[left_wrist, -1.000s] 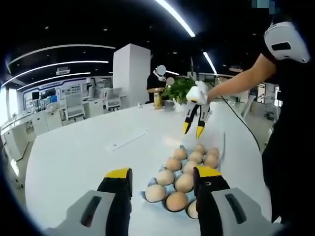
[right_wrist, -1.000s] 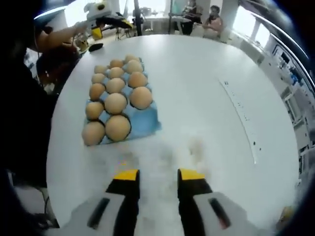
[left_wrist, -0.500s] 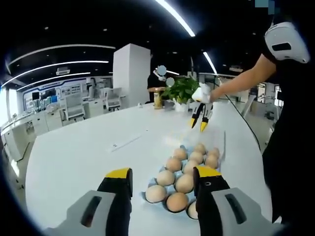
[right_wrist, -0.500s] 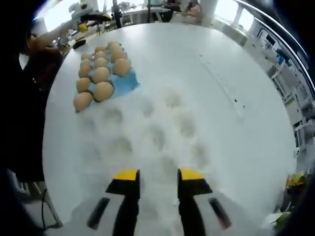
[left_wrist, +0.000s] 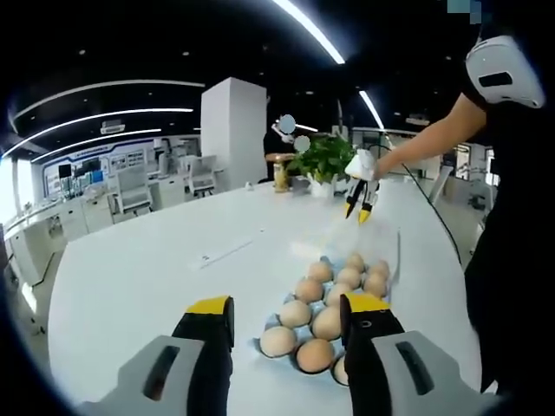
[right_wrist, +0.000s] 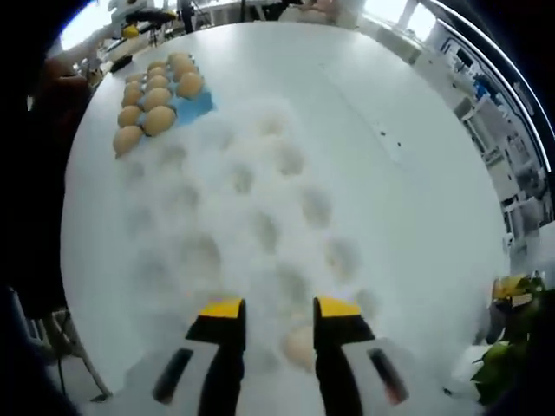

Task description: Place the egg into an empty slot of the egg tray after lifting it from the table, then release the egg inside the slot.

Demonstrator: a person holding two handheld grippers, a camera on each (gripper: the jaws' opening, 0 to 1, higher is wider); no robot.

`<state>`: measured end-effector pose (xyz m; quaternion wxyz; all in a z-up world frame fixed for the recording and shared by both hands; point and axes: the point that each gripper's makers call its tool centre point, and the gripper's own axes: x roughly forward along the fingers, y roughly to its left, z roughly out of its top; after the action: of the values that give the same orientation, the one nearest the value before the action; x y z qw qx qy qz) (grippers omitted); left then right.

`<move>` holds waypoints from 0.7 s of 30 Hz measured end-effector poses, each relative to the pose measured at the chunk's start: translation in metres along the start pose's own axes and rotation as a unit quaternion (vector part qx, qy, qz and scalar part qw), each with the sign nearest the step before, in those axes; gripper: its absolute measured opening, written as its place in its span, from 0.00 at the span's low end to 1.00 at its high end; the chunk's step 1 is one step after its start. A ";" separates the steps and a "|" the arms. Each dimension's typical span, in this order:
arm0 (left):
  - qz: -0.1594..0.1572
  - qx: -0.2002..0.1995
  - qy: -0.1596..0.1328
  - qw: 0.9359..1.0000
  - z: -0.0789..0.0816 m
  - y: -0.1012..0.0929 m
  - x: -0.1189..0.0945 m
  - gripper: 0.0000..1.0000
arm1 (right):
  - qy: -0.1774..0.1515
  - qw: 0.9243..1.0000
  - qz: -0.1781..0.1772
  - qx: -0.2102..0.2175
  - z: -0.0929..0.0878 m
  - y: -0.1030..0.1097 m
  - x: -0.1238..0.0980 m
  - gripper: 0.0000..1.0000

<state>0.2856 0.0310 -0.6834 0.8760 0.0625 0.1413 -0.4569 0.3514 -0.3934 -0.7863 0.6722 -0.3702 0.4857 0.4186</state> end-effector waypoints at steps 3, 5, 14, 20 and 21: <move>-0.001 -0.001 0.002 1.000 -0.001 0.000 0.000 0.49 | 0.012 1.000 -0.014 -0.005 -0.011 -0.009 -0.003 0.30; -0.001 0.000 0.002 1.000 0.000 0.000 0.000 0.49 | 0.025 1.000 -0.018 -0.003 -0.018 -0.013 -0.004 0.30; -0.004 0.000 0.003 1.000 0.000 -0.002 0.003 0.48 | 0.043 0.999 -0.004 -0.017 -0.023 -0.017 -0.002 0.31; -0.003 -0.003 0.003 1.000 0.001 0.000 0.000 0.47 | 0.076 0.997 0.021 0.003 -0.030 -0.022 0.001 0.29; -0.001 0.000 0.005 1.000 0.001 0.000 0.000 0.47 | 0.074 0.997 0.027 0.004 -0.031 -0.023 0.001 0.28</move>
<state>0.2859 0.0310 -0.6826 0.8748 0.0646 0.1455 -0.4577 0.3620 -0.4301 -0.7931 0.6242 -0.3842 0.5453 0.4067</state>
